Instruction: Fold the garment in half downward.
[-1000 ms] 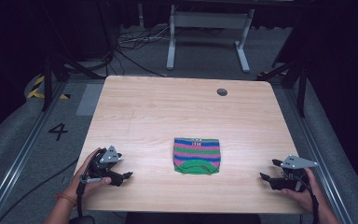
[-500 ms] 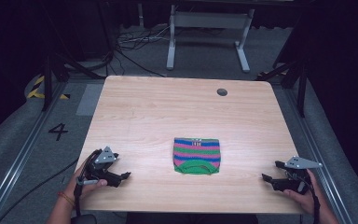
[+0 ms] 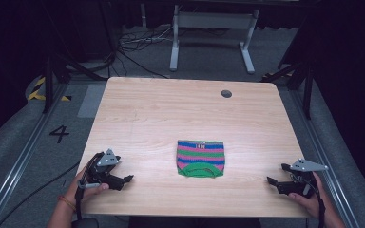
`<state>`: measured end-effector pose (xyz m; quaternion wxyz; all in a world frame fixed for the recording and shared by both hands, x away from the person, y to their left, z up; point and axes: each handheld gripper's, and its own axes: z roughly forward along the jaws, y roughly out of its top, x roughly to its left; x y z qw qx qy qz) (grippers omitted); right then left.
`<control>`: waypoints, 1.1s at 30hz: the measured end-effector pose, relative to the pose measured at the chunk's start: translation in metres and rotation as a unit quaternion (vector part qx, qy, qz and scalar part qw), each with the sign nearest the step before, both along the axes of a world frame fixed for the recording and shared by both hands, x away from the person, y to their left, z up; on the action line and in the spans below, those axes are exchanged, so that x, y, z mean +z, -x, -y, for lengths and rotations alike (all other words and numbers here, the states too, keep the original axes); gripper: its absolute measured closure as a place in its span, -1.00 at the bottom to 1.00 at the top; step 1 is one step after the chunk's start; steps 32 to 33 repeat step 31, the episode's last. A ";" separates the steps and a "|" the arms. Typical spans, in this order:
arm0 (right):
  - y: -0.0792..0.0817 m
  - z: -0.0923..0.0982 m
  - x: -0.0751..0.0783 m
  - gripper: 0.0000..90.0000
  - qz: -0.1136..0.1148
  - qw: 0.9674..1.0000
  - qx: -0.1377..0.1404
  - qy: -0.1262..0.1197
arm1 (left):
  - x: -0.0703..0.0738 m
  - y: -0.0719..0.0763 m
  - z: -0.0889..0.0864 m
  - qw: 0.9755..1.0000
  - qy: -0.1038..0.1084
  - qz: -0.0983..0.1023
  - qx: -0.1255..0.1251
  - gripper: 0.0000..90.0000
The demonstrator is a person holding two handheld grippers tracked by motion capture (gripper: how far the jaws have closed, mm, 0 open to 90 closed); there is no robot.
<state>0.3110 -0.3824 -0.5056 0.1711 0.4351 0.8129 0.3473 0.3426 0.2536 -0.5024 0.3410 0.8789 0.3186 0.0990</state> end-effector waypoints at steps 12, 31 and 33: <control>0.000 0.000 0.000 -0.68 0.000 1.000 0.000 0.000 | 0.000 -0.001 0.000 1.000 -0.001 0.000 0.000 -0.80; -0.001 0.000 0.000 -0.68 0.000 1.000 0.003 0.000 | -0.001 -0.004 0.003 1.000 -0.010 -0.005 0.011 -0.93; -0.001 0.000 0.000 -0.68 0.000 1.000 0.003 0.000 | -0.001 -0.004 0.003 1.000 -0.010 -0.005 0.011 -0.93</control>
